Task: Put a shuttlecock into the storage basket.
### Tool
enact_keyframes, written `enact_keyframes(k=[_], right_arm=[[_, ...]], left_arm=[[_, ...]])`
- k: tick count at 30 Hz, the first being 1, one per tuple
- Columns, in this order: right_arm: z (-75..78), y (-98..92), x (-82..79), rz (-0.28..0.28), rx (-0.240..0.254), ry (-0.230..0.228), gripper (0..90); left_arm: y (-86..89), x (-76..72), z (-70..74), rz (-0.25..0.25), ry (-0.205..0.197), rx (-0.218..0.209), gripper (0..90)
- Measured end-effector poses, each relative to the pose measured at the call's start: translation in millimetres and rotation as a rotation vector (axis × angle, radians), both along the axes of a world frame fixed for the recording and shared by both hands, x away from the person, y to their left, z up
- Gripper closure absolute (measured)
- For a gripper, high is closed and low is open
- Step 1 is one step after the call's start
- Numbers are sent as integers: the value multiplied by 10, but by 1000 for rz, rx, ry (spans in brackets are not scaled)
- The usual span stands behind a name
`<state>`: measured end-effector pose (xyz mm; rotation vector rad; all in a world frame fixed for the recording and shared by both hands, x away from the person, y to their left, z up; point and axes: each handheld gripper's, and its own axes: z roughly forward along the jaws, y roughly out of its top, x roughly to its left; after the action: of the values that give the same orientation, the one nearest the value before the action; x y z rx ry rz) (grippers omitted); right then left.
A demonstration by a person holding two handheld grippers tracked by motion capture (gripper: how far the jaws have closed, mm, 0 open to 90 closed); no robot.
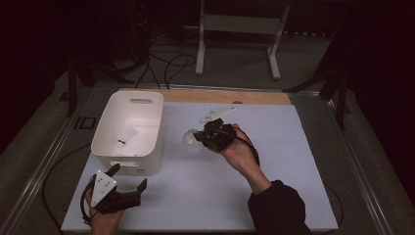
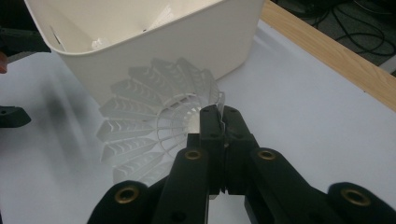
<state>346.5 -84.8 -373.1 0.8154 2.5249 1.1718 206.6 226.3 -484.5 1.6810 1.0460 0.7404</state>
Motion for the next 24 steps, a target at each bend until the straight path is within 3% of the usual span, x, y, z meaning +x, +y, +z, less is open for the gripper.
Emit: enact_keyframes(k=[24], right_arm=[[168, 7, 149, -34, -9, -13, 889]], left_arm=[[5, -1, 2, 1, 0, 0, 0]])
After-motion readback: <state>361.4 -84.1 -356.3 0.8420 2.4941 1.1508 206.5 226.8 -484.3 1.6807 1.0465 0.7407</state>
